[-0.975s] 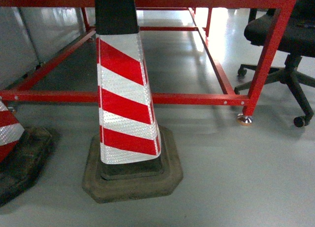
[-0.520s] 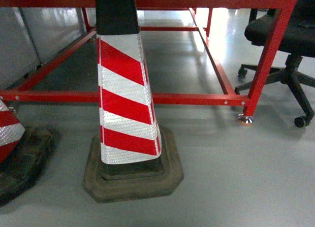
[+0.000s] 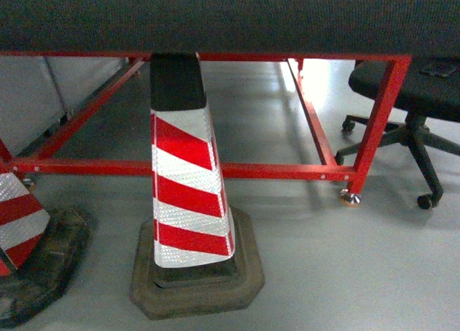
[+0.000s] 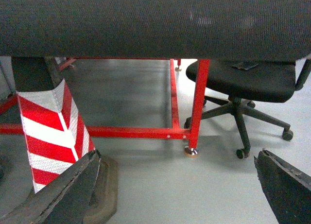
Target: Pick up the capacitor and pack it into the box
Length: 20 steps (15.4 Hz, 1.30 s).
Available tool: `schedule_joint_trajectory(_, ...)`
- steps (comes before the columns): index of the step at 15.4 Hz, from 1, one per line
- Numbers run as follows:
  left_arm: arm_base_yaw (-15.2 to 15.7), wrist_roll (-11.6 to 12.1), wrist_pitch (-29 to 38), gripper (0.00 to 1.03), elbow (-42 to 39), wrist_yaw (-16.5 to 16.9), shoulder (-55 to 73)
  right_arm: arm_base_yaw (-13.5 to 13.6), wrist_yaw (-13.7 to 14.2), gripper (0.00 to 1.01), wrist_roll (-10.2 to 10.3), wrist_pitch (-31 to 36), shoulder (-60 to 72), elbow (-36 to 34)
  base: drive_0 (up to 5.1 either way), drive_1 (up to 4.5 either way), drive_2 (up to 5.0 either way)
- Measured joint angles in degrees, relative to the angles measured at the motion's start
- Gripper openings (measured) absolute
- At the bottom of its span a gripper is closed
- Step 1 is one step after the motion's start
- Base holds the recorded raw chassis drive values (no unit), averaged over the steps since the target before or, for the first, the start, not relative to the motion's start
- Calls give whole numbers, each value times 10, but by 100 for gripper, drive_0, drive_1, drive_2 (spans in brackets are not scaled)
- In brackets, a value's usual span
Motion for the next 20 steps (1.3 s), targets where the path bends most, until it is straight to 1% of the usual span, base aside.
schedule_joint_trajectory(20, 0, 2, 0, 43, 0, 0, 0, 0, -1, 98, 0, -1, 0, 0, 0, 0, 0)
